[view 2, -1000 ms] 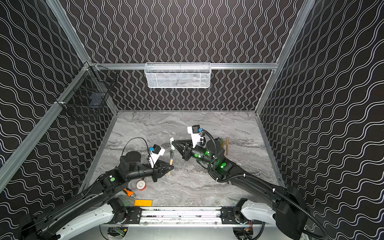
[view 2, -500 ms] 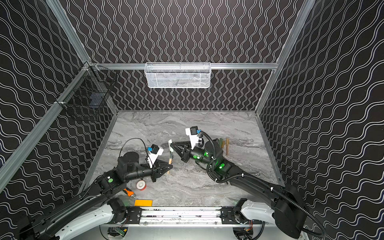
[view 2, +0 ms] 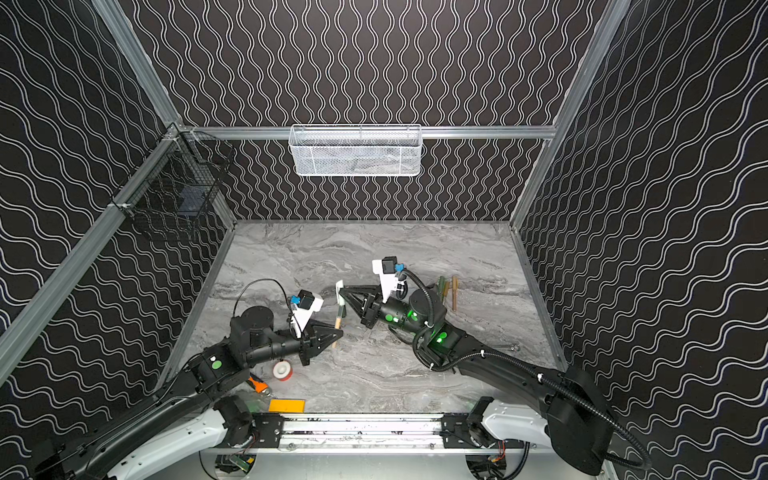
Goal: Insert the pens into the pen caps
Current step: 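Push the light-green cap down onto the pencil tip with the right gripper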
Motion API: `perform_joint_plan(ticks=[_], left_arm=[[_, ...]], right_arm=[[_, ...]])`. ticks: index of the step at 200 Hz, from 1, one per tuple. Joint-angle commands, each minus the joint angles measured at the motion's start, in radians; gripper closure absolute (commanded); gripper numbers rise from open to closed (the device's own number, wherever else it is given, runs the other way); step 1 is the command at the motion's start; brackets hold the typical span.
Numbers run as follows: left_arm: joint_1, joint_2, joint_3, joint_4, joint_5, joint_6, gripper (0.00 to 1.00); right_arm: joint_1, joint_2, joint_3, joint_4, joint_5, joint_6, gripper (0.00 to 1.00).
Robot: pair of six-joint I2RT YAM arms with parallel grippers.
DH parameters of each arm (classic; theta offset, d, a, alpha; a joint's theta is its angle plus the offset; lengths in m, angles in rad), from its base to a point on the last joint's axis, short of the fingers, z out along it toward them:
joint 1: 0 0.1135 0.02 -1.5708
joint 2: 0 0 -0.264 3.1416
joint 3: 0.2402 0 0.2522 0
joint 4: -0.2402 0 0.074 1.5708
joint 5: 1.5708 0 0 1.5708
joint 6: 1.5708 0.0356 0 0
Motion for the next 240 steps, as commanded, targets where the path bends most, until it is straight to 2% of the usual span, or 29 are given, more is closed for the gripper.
perform_joint_plan(ticks=[1,45,70,101,115,137,161,188,240], left_arm=[[-0.001,-0.004,0.001,0.119,-0.007,0.009,1.0],[0.0,0.001,0.033,0.134,-0.012,0.033,1.0],[0.0,0.004,0.042,0.142,-0.008,0.044,1.0],[0.0,0.0,0.04,0.151,0.011,0.044,1.0],[-0.001,0.002,0.039,0.149,0.027,0.045,1.0],[0.0,0.005,0.044,0.141,0.043,0.048,1.0],[0.0,0.003,0.042,0.152,0.072,0.047,1.0],[0.0,0.013,0.04,0.176,0.122,0.05,1.0],[0.0,0.031,0.039,0.196,0.176,0.043,1.0]], right_arm=[[0.029,-0.003,-0.037,0.078,0.051,0.034,0.86],[0.097,-0.013,-0.142,0.257,0.173,0.042,0.86],[0.12,0.003,-0.14,0.263,0.164,0.037,0.86],[0.123,-0.027,-0.136,0.228,0.158,0.013,0.74],[0.109,-0.058,-0.118,0.168,0.119,-0.014,0.63],[0.079,-0.099,-0.087,0.068,0.05,-0.043,0.56],[0.012,-0.123,-0.059,0.008,-0.092,-0.035,0.49],[-0.031,-0.113,-0.003,-0.075,-0.224,-0.055,0.46],[-0.035,-0.085,0.065,-0.131,-0.288,-0.107,0.45]])
